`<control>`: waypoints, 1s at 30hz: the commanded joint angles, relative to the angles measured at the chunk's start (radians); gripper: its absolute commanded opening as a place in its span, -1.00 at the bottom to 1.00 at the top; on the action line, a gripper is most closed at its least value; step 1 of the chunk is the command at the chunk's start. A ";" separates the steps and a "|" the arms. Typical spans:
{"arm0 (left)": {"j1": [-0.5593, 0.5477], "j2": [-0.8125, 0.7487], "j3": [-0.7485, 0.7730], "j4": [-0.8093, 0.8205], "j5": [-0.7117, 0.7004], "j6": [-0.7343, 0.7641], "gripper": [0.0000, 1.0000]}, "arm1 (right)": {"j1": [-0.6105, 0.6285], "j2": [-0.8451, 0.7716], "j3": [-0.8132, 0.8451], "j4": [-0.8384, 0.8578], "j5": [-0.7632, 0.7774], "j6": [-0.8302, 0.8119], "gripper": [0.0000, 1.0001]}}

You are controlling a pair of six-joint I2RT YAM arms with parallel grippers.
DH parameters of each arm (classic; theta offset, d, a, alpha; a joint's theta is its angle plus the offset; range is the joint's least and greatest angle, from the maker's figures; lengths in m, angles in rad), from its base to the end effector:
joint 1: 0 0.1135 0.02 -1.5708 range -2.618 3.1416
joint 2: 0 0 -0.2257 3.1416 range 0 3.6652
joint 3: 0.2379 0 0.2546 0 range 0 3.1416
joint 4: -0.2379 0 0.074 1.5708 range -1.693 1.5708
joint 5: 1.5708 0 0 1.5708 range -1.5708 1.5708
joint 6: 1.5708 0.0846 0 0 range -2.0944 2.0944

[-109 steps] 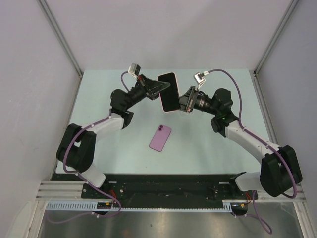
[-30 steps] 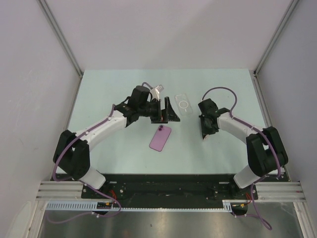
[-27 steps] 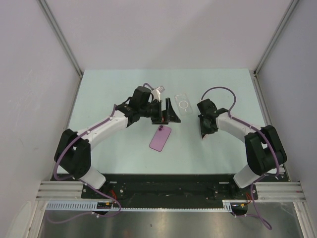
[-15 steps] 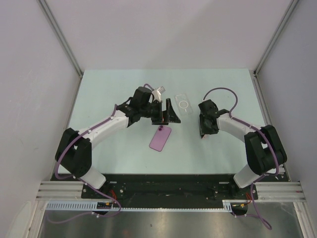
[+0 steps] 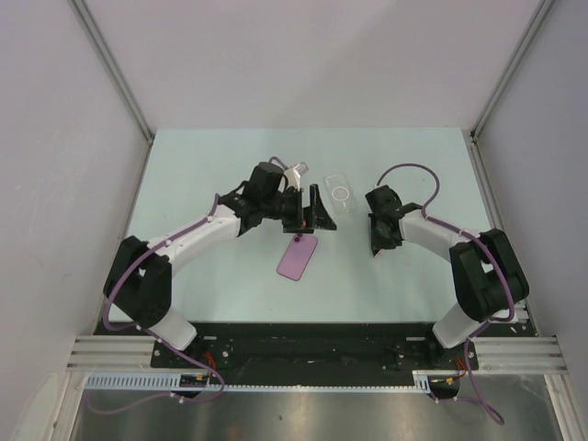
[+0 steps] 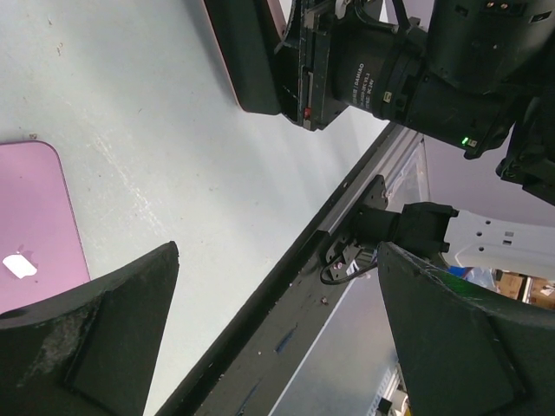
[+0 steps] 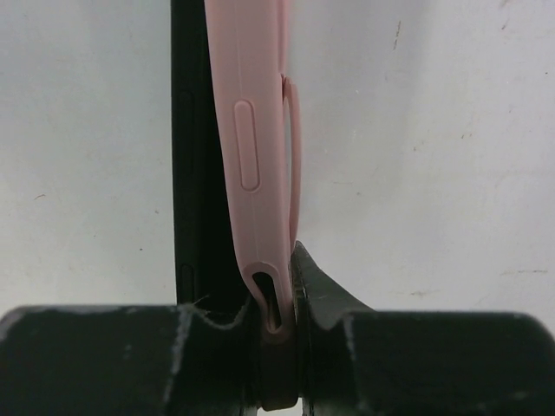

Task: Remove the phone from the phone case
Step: Remove the phone case from the phone.

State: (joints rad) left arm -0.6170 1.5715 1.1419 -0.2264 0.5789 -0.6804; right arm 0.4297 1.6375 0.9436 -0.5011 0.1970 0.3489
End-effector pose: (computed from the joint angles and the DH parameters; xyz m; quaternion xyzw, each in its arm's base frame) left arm 0.2871 -0.2604 0.2024 0.0987 0.8634 -0.4598 0.1826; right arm 0.2989 0.1188 0.0806 -0.0211 0.9776 -0.0188 0.2087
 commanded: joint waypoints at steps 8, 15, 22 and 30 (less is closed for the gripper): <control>-0.049 0.067 0.010 0.058 0.004 -0.002 1.00 | 0.001 0.168 -0.092 0.220 -0.185 0.119 -0.42; -0.070 0.107 0.021 0.068 -0.001 -0.004 1.00 | 0.023 0.214 -0.117 0.308 -0.214 0.163 -0.22; -0.078 0.147 0.028 0.085 -0.010 -0.005 1.00 | 0.009 0.237 -0.186 0.430 -0.260 0.197 -1.00; -0.095 0.238 0.076 0.119 -0.037 -0.018 1.00 | 0.018 0.226 -0.269 0.579 -0.350 0.217 -1.00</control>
State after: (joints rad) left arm -0.6956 1.7741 1.1576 -0.1589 0.5644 -0.6827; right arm 0.4030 1.6440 0.8307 -0.2779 0.1368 0.4603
